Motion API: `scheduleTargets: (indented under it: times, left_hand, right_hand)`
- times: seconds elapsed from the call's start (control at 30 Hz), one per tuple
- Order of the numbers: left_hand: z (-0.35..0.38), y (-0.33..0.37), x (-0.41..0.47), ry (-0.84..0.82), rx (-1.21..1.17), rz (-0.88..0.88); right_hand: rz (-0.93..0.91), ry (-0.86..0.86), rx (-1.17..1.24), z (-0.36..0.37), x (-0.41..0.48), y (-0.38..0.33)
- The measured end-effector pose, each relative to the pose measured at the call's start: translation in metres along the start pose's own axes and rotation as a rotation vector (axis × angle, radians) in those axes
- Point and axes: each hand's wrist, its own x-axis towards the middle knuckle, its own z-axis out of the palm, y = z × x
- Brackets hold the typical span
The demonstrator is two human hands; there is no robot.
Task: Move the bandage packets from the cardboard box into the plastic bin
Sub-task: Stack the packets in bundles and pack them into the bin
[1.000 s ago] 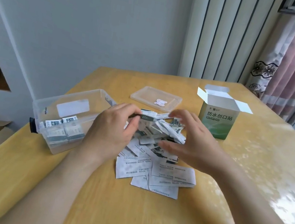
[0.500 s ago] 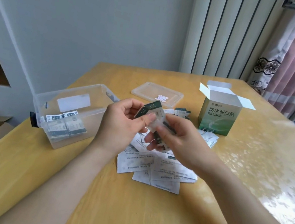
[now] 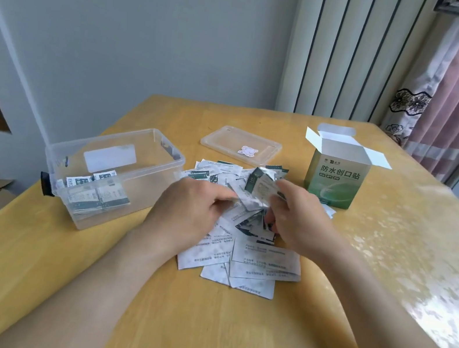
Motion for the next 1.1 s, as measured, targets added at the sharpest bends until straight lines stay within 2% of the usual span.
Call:
scheduleTargets:
  times: [0.1, 0.17, 0.23, 0.37, 0.53, 0.67, 0.8, 0.87, 0.97, 1.1]
  left_hand:
    - [-0.008, 0.007, 0.002, 0.194, -0.462, -0.227]
    - [-0.013, 0.010, 0.004, 0.190, -0.798, -0.343]
    - [-0.016, 0.015, 0.003, 0.145, -0.923, -0.346]
    - [-0.009, 0.016, 0.001, 0.099, -0.790, -0.278]
    - [0.000, 0.007, 0.003, 0.140, -0.553, -0.207]
    - [0.005, 0.013, 0.002, 0.092, -0.453, -0.153]
    - [0.010, 0.012, -0.002, 0.089, -0.016, 0.021]
    - [0.007, 0.018, -0.004, 0.130, 0.079, 0.063]
    - [-0.003, 0.024, -0.006, 0.200, -0.002, 0.064]
    - [-0.009, 0.034, -0.012, -0.073, -0.066, 0.081]
  right_hand:
    - [0.100, 0.062, 0.381, -0.005, -0.002, -0.006]
    - [0.180, 0.053, 0.659, -0.009, -0.005, -0.014]
    - [0.257, -0.042, 0.894, -0.009, -0.008, -0.022]
    - [0.342, -0.321, 1.259, -0.007, -0.016, -0.035]
    - [0.247, -0.435, 1.321, -0.003, -0.019, -0.038]
    - [0.247, -0.414, 1.325, -0.003, -0.020, -0.041]
    - [0.327, -0.337, 1.350, 0.001, -0.018, -0.041]
    - [0.374, -0.285, 1.375, 0.000, -0.016, -0.040]
    - [0.379, -0.242, 1.327, -0.002, -0.015, -0.037]
    - [0.302, -0.259, 1.207, -0.001, -0.019, -0.040]
